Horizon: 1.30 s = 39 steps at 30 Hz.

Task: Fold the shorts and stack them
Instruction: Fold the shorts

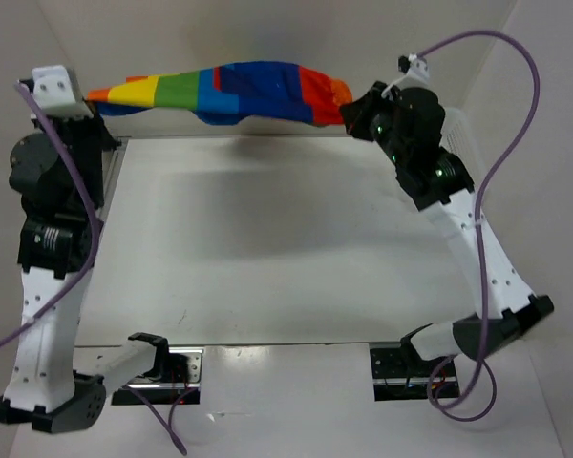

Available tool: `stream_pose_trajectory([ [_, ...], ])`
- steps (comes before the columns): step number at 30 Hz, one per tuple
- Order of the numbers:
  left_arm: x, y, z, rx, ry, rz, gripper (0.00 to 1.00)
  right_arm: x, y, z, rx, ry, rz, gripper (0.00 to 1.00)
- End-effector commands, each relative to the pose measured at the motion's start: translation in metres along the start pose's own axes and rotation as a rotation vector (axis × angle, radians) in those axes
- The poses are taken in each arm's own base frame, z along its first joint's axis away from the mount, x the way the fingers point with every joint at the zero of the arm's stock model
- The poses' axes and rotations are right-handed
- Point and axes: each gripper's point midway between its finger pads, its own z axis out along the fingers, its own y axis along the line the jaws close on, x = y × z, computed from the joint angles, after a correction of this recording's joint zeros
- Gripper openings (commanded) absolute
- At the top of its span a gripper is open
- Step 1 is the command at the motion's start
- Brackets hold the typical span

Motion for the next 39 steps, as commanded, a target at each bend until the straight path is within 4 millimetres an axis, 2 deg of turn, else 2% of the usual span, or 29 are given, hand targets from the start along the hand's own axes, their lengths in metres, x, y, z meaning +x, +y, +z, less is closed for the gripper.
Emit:
stream_pose_trajectory([
  [1, 0.085, 0.004, -0.017, -0.004, 0.201, 0.086, 0.00, 0.091, -0.029, -0.004, 0.074, 0.179, 0.036, 0.00],
  [2, 0.091, 0.003, -0.026, 0.009, 0.214, 0.090, 0.00, 0.107, -0.030, -0.020, 0.072, 0.226, 0.049, 0.00],
  [3, 0.086, 0.008, -0.039, 0.008, 0.195, 0.082, 0.00, 0.155, -0.047, -0.029, 0.122, 0.327, 0.069, 0.00],
  [4, 0.096, 0.012, -0.045, -0.001, 0.223, 0.095, 0.00, 0.178, -0.045, -0.038, 0.104, 0.385, 0.082, 0.00],
  [5, 0.108, 0.010, -0.052, 0.020, 0.257, 0.108, 0.00, 0.220, -0.051, -0.060, 0.114, 0.491, 0.074, 0.00],
  [7, 0.115, 0.011, -0.066, 0.039, 0.268, 0.111, 0.00, 0.259, -0.053, -0.082, 0.119, 0.608, 0.102, 0.00],
  [8, 0.121, 0.010, -0.071, 0.054, 0.281, 0.114, 0.00, 0.291, -0.054, -0.106, 0.106, 0.721, 0.086, 0.00],
  [9, 0.129, 0.010, -0.082, 0.075, 0.299, 0.120, 0.00, 0.307, -0.053, -0.117, 0.101, 0.780, 0.083, 0.00],
  [10, 0.133, 0.006, -0.088, 0.109, 0.311, 0.120, 0.00, 0.331, -0.044, -0.140, 0.061, 0.865, 0.056, 0.00],
  [11, 0.131, 0.006, -0.096, 0.130, 0.308, 0.115, 0.00, 0.342, -0.041, -0.156, 0.044, 0.914, 0.036, 0.00],
  [13, 0.143, 0.002, -0.108, 0.176, 0.366, 0.130, 0.00, 0.368, -0.039, -0.184, 0.024, 1.007, 0.046, 0.00],
  [14, 0.150, 0.001, -0.116, 0.201, 0.401, 0.138, 0.00, 0.374, -0.025, -0.198, -0.059, 1.052, 0.063, 0.00],
  [15, 0.150, 0.001, -0.116, 0.201, 0.401, 0.138, 0.00, 0.376, -0.022, -0.204, -0.074, 1.069, 0.090, 0.00],
  [16, 0.163, 0.000, -0.117, 0.203, 0.430, 0.148, 0.00, 0.382, -0.025, -0.210, -0.075, 1.088, 0.105, 0.00],
  [19, 0.176, -0.004, -0.109, 0.202, 0.420, 0.145, 0.00, 0.376, -0.027, -0.207, -0.082, 1.049, 0.079, 0.00],
  [22, 0.214, -0.023, -0.081, 0.226, 0.485, 0.163, 0.00, 0.362, -0.031, -0.190, -0.080, 0.977, 0.080, 0.00],
  [23, 0.217, -0.030, -0.068, 0.225, 0.472, 0.158, 0.00, 0.357, -0.033, -0.184, -0.080, 0.960, 0.103, 0.00],
  [24, 0.217, -0.036, -0.057, 0.233, 0.465, 0.154, 0.00, 0.350, -0.045, -0.172, -0.059, 0.931, 0.139, 0.00],
  [25, 0.237, -0.046, -0.040, 0.236, 0.511, 0.169, 0.00, 0.349, -0.052, -0.167, -0.045, 0.920, 0.160, 0.00],
  [27, 0.223, -0.059, -0.007, 0.233, 0.448, 0.148, 0.00, 0.340, -0.070, -0.145, -0.015, 0.870, 0.213, 0.00],
  [28, 0.242, -0.069, 0.010, 0.235, 0.483, 0.160, 0.00, 0.337, -0.075, -0.137, -0.007, 0.854, 0.231, 0.00],
  [29, 0.242, -0.074, 0.023, 0.234, 0.472, 0.156, 0.00, 0.335, -0.084, -0.129, 0.011, 0.837, 0.236, 0.00],
  [30, 0.244, -0.077, 0.033, 0.221, 0.471, 0.159, 0.00, 0.321, -0.091, -0.113, 0.020, 0.796, 0.249, 0.00],
  [31, 0.261, -0.082, 0.043, 0.222, 0.501, 0.169, 0.00, 0.323, -0.098, -0.100, 0.032, 0.795, 0.251, 0.00],
  [33, 0.263, -0.081, 0.059, 0.186, 0.478, 0.168, 0.00, 0.308, -0.108, -0.077, 0.054, 0.758, 0.265, 0.00],
  [35, 0.280, -0.081, 0.071, 0.158, 0.486, 0.178, 0.00, 0.306, -0.128, -0.057, 0.083, 0.770, 0.305, 0.00],
  [36, 0.273, -0.080, 0.080, 0.147, 0.463, 0.169, 0.00, 0.291, -0.126, -0.042, 0.068, 0.740, 0.309, 0.00],
  [38, 0.276, -0.074, 0.097, 0.098, 0.446, 0.171, 0.00, 0.294, -0.133, -0.029, 0.078, 0.781, 0.330, 0.00],
  [39, 0.271, -0.069, 0.112, 0.068, 0.424, 0.164, 0.00, 0.276, -0.130, -0.016, 0.063, 0.749, 0.332, 0.00],
])
